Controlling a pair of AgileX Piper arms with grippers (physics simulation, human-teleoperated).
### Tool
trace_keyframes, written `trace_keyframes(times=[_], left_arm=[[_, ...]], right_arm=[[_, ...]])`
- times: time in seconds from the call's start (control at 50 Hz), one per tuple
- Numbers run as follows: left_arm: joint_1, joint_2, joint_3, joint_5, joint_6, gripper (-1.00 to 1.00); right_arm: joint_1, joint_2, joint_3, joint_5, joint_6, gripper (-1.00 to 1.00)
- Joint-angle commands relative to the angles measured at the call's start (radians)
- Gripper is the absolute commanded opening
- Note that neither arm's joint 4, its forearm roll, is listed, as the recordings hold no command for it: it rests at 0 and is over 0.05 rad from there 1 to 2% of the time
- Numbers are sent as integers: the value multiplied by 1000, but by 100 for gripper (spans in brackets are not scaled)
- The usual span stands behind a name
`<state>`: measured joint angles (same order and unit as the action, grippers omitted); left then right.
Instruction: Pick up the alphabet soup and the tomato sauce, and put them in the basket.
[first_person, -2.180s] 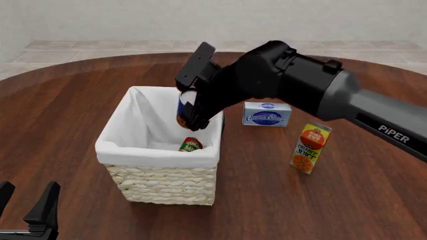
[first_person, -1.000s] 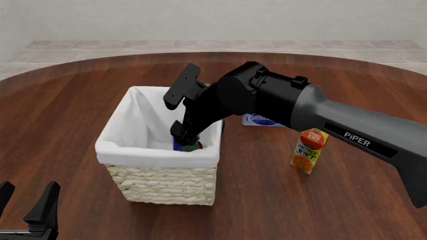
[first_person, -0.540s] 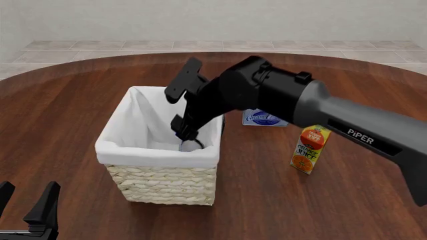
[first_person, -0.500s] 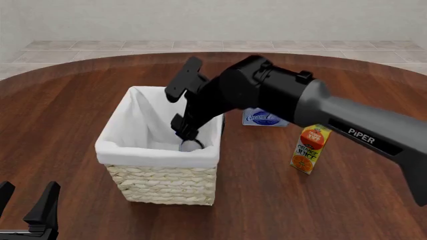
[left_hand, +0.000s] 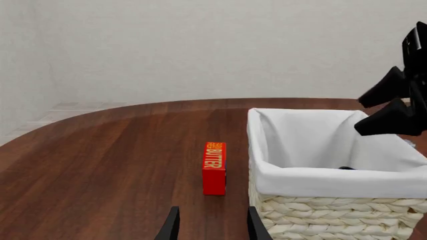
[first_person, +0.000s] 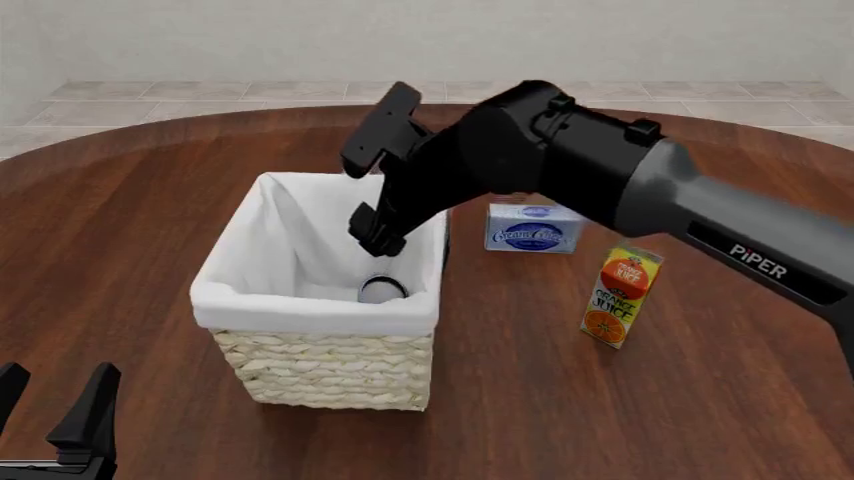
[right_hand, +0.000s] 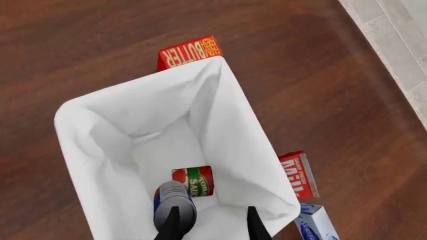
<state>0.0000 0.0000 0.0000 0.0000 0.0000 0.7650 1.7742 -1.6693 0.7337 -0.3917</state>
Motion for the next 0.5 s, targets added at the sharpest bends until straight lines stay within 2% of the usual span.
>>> trace_keyframes(times=[0.02,0.5], left_arm=[[0,0,0,0,0,100],[0,0,0,0,0,100]], right_arm=[[-10,-14,-11,13,0,100],[-30,-36,-31,31,4,100]])
